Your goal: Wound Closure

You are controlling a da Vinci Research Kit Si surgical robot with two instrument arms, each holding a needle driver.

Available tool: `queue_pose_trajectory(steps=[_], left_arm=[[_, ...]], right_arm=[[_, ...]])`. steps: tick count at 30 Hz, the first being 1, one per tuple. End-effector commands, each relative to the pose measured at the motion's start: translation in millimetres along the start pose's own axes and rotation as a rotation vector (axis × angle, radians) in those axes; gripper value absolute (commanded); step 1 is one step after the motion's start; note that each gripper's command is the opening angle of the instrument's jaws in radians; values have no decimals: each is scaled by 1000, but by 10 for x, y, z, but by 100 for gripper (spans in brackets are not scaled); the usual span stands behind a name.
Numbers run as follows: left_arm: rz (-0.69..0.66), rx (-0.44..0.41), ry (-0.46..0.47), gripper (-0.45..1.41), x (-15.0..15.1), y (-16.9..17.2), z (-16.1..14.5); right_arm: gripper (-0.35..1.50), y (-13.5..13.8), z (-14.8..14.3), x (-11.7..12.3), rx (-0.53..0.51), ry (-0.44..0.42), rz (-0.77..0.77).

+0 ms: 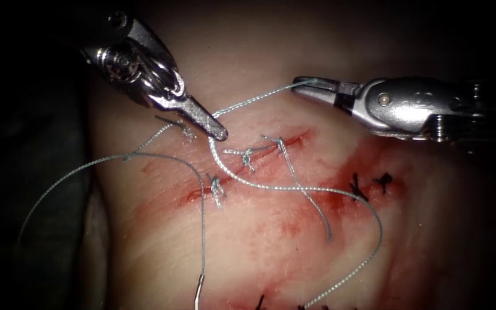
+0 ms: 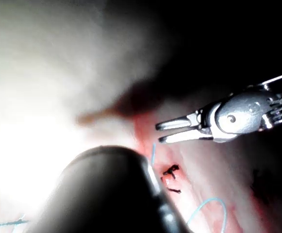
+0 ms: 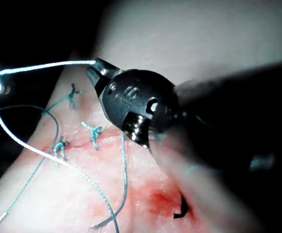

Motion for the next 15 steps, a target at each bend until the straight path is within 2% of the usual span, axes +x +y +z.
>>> queue_pose_trajectory(steps=[1, 5, 7, 8, 10, 11, 12, 13, 15], left_arm=[[2, -1, -39, -45, 0, -3, 9], [-6, 1, -145, -45, -18, -2, 30], [11, 7, -250, -45, -32, -1, 55], [11, 7, -250, -45, -32, -1, 55], [9, -27, -407, -45, -58, -7, 100], [8, -43, -451, -45, -67, -12, 115], [8, -43, -451, -45, -67, -12, 115], [3, -81, -520, 19, -81, -24, 135], [24, -135, -557, 91, -92, -36, 152]], right_arm=[[36, 12, -11, 5, -19, -10, 6], [36, 28, -39, 1, -77, -32, 20], [52, 35, -46, -9, -129, -49, 24], [52, 35, -46, -9, -129, -49, 24], [91, 38, -46, -21, -175, -61, 23], [99, 37, -44, -23, -185, -64, 23], [99, 37, -44, -23, -185, -64, 23], [108, 35, -42, -27, -194, -64, 26], [108, 32, -41, -29, -189, -62, 25]])
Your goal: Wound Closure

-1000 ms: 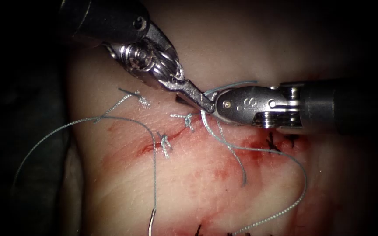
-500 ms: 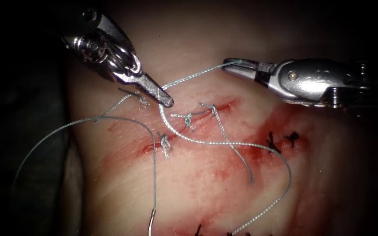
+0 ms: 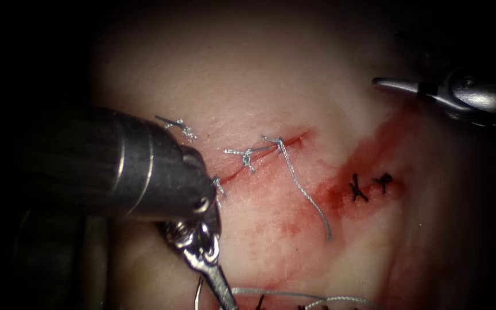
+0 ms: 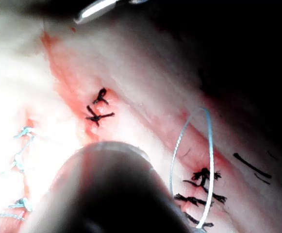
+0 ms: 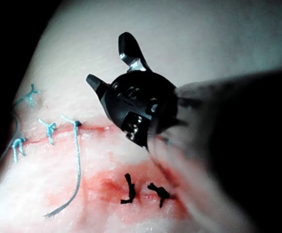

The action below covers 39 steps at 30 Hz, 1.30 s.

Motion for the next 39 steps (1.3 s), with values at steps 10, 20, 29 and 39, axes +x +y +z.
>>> queue_pose_trajectory(steps=[10, 20, 29, 39], left_arm=[[266, 253, 322, 96, 46, 20, -69], [662, 638, 589, 93, 79, 83, -142], [451, 577, 677, 61, 20, 129, -204], [227, 577, 784, 88, -55, 112, -248]], right_arm=[[116, -16, 13, -2, 1, 6, 34], [121, -19, 13, -4, 0, 6, 43], [126, -25, 15, -7, -5, 7, 45], [128, -38, 18, -4, 5, 10, 62]])
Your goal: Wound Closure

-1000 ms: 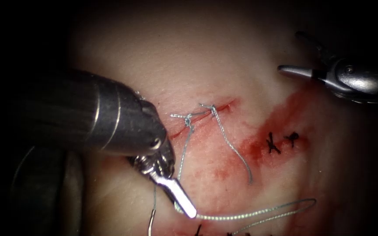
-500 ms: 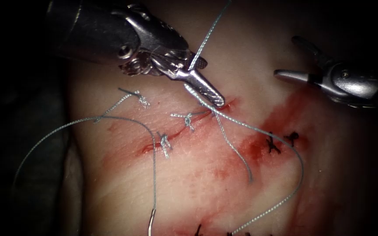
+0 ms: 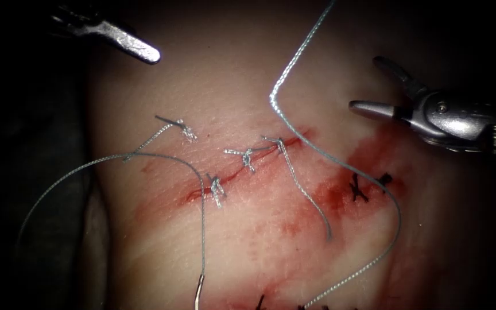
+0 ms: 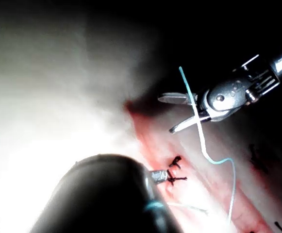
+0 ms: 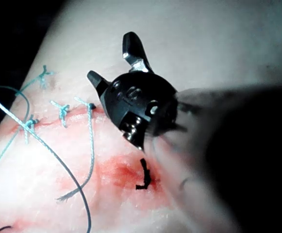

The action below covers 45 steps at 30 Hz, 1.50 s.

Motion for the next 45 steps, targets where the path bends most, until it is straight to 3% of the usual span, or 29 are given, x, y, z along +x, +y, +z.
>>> queue_pose_trajectory(steps=[1, 2, 5, 6, 9, 10, 11, 13, 16, 18, 19, 21, 23, 24, 25, 30, 34, 38, 42, 44, 45], left_arm=[[125, 38, 22, 79, 14, -5, 4], [125, 38, 22, 79, 14, -5, 4], [350, 105, 42, 74, 24, -1, 19], [536, 83, 27, 41, 18, 9, 51], [610, 44, -8, 25, 9, 15, 75], [695, 13, -34, 24, -2, 22, 106], [695, 13, -34, 24, -2, 22, 106], [845, 53, -32, 27, -14, 27, 149], [936, 9, -64, 29, -24, 28, 191], [997, -5, -76, 29, -27, 27, 202], [1085, -21, -95, 30, -34, 23, 227], [1110, -26, -102, 32, -36, 21, 237], [1233, -51, -131, 29, -42, 16, 270], [1233, -51, -131, 29, -42, 16, 270], [1376, -84, -145, 27, -43, 15, 290], [1452, -143, -125, 32, -42, 13, 315], [1518, -181, -116, 56, -33, 12, 338], [1517, -204, -137, 62, -39, 3, 349], [1503, -212, -147, 61, -42, 0, 353], [1468, -226, -151, 49, -43, 1, 354], [1432, -238, -142, 30, -43, 2, 354]], right_arm=[[128, -4, 9, 1, 5, 4, -1], [128, -4, 9, 1, 5, 4, -1], [128, -4, 10, 1, 4, 3, 5], [130, -4, 9, 1, 5, 3, 5], [126, -3, 8, 1, 7, 4, 5], [123, -1, 6, 1, 8, 4, 5], [123, -1, 6, 1, 8, 4, 5], [119, 1, 5, 1, 9, 4, 6], [119, 3, 3, 0, 10, 3, 6], [119, 4, 3, 0, 10, 3, 12], [118, 4, 3, 0, 11, 3, 12], [118, 5, 2, 0, 11, 3, 12], [118, 5, 2, -1, 11, 3, 18], [118, 5, 2, -1, 11, 3, 18], [118, 5, 2, -1, 11, 3, 23], [118, 5, 3, -1, 11, 3, 35], [119, 4, 3, -1, 11, 3, 40], [119, 4, 3, -1, 11, 3, 40], [119, 4, 3, -1, 11, 2, 46], [121, 3, 3, -1, 11, 2, 46], [121, 3, 3, -1, 11, 2, 52]])
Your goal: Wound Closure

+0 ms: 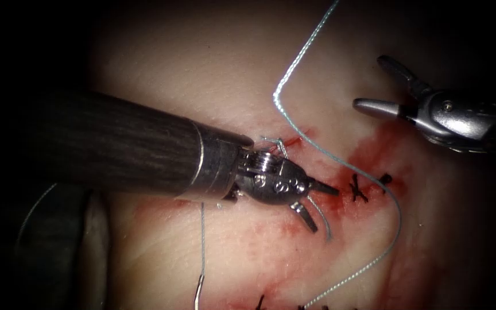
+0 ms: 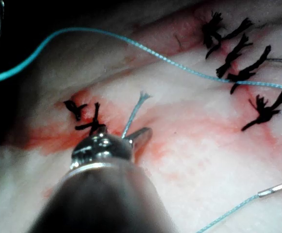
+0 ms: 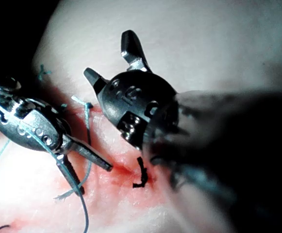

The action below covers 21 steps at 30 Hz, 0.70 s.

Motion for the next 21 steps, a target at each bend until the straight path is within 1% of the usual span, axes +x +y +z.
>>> queue_pose_trajectory(steps=[1, 2, 3, 4, 7, 10, 11, 12, 13, 14, 15, 16, 17, 18, 20, 21], left_arm=[[-32, 0, 23, 9, 0, -3, 5], [-69, -2, 41, -3, 0, -3, 4], [-69, -2, 41, -3, 0, -3, 4], [-133, 5, 94, -43, 3, -6, 1], [-161, 63, 187, -45, 8, -13, -7], [-185, 73, 204, -45, 9, -15, -9], [-269, 85, 212, -45, 7, -16, -11], [-316, 86, 218, -45, 5, -16, -12], [-394, 92, 227, -45, 4, -17, -15], [-394, 92, 227, -45, 4, -17, -15], [-467, 139, 266, -45, -2, -24, -28], [-467, 139, 266, -45, -2, -24, -28], [-488, 168, 302, -45, -7, -30, -39], [-488, 168, 302, -45, -7, -30, -39], [-534, 172, 348, -45, -12, -34, -47], [-613, 181, 409, -45, -20, -36, -55]], right_arm=[[121, -3, 9, 1, 2, 2, -1], [121, -3, 9, 0, 2, 3, -1], [121, -3, 9, 0, 2, 3, -1], [119, -4, 9, 0, 2, 2, 5], [119, -4, 10, -1, 2, 3, 4], [119, -4, 10, -1, 2, 3, 3], [119, -4, 10, -1, 2, 3, 3], [119, -4, 10, -1, 2, 3, 3], [119, -4, 10, -1, 2, 3, 3], [119, -4, 10, -1, 2, 3, 3], [118, -4, 10, -1, 2, 3, 9], [118, -4, 10, -1, 2, 3, 9], [116, -4, 10, -2, 1, 3, 9], [116, -4, 10, -2, 1, 3, 9], [109, -3, 9, -3, 6, 3, 26], [89, -1, 6, -5, 17, 5, 24]])
